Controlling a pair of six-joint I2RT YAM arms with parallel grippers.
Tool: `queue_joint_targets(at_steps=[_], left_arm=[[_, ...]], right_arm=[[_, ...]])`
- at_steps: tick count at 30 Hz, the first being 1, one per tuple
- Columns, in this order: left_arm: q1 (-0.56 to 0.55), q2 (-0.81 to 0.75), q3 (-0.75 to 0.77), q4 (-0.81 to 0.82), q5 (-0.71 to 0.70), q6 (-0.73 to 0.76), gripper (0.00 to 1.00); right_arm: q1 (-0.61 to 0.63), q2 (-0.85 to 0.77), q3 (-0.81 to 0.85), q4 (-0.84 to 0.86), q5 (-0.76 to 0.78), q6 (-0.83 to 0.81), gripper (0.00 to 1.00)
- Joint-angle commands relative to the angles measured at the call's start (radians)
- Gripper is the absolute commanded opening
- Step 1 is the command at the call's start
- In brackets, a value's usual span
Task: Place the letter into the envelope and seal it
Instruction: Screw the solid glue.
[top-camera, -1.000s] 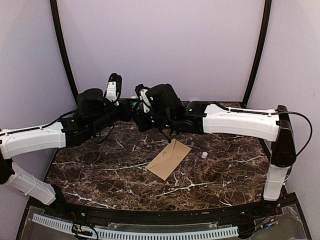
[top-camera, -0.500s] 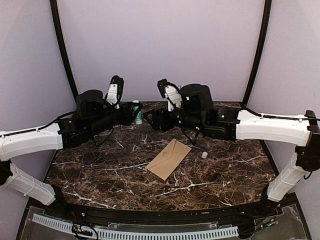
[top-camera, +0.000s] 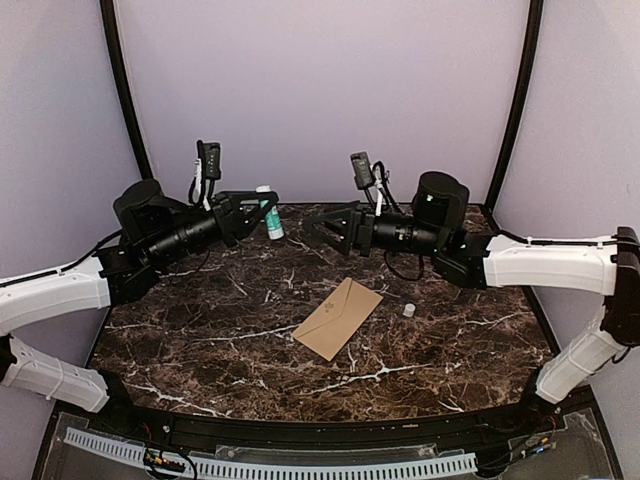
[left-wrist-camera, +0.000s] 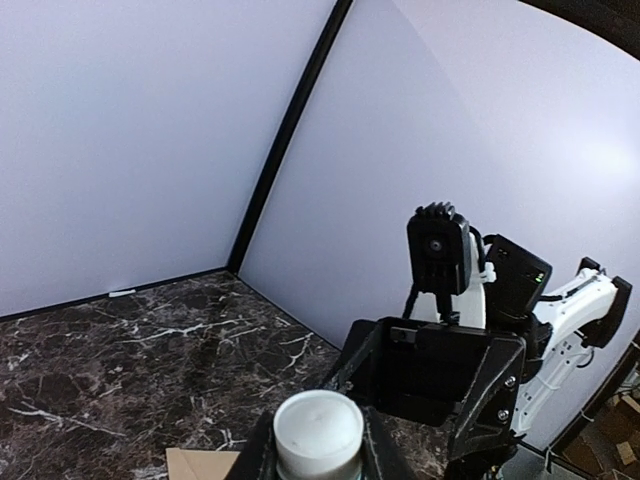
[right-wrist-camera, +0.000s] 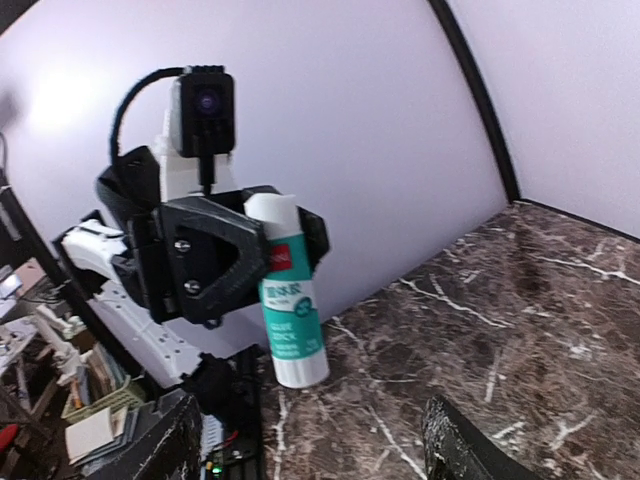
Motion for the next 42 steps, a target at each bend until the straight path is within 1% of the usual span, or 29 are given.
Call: queue_joint_targets(at_steps=[1,8,13,20,27,36,42], left_arm=[[0.012,-0.036,-0.046,0.228,0.224,-0.050,0.00],[0.020,-0.023,-0.055,0.343,0.350,-0.103,0.00],[0.020,-0.011,-0.050,0.361,0.397,-0.114,0.00],[0.022,-0.002,-0.052,0.374,0.395,-0.129,0.00],[0.021,-0.004,-0.055,0.375,0.385,-0.136,0.00],[0.020,-0.002,-0.059,0.366,0.371,-0.135,0.00],[0.022,0.000,-0.057,0.349,0.369,-0.134,0.00]], right_arm=[[0.011,0.057,0.042,0.250,-0.289,0.098,0.70],[0.059,0.127,0.100,0.248,-0.320,0.093,0.65],[0.067,0.144,0.115,0.260,-0.329,0.101,0.59],[0.068,0.163,0.129,0.275,-0.346,0.109,0.49],[0.075,0.191,0.155,0.291,-0.371,0.122,0.43],[0.082,0.192,0.153,0.307,-0.370,0.126,0.29],[0.082,0.196,0.153,0.334,-0.372,0.139,0.25]])
